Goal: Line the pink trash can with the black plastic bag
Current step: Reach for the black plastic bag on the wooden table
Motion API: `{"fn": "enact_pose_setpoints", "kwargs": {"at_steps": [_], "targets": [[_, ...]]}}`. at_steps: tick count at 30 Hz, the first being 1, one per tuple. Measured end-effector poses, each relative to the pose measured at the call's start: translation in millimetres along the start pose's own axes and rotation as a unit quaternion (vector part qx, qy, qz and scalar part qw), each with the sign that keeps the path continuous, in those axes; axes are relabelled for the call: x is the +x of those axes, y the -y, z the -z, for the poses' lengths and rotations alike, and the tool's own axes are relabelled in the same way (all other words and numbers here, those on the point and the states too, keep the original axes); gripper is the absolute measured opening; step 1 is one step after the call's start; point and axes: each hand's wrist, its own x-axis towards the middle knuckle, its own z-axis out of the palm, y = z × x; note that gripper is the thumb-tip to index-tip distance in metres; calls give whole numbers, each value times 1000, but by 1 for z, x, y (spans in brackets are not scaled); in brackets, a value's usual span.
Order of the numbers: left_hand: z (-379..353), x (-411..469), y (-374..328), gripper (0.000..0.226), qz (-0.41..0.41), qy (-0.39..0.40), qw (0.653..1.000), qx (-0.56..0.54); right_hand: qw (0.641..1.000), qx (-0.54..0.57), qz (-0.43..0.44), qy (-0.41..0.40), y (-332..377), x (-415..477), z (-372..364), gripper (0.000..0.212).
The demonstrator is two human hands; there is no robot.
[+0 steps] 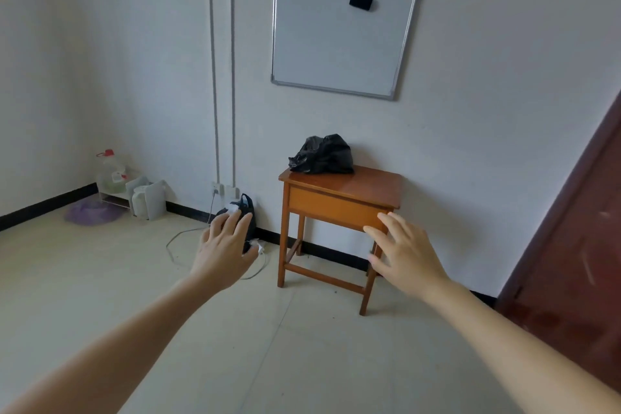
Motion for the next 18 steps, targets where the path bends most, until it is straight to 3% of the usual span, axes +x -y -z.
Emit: {"fn": "enact_pose_setpoints", "kwargs": {"at_steps": [8, 18], "targets": [[-83, 117, -91, 58, -97, 60, 993, 28, 998, -55, -19, 0, -119, 17, -75, 41], [-166, 241, -194, 58, -32, 40, 998, 24, 1000, -4, -16, 2, -275, 75, -176, 41]]}}
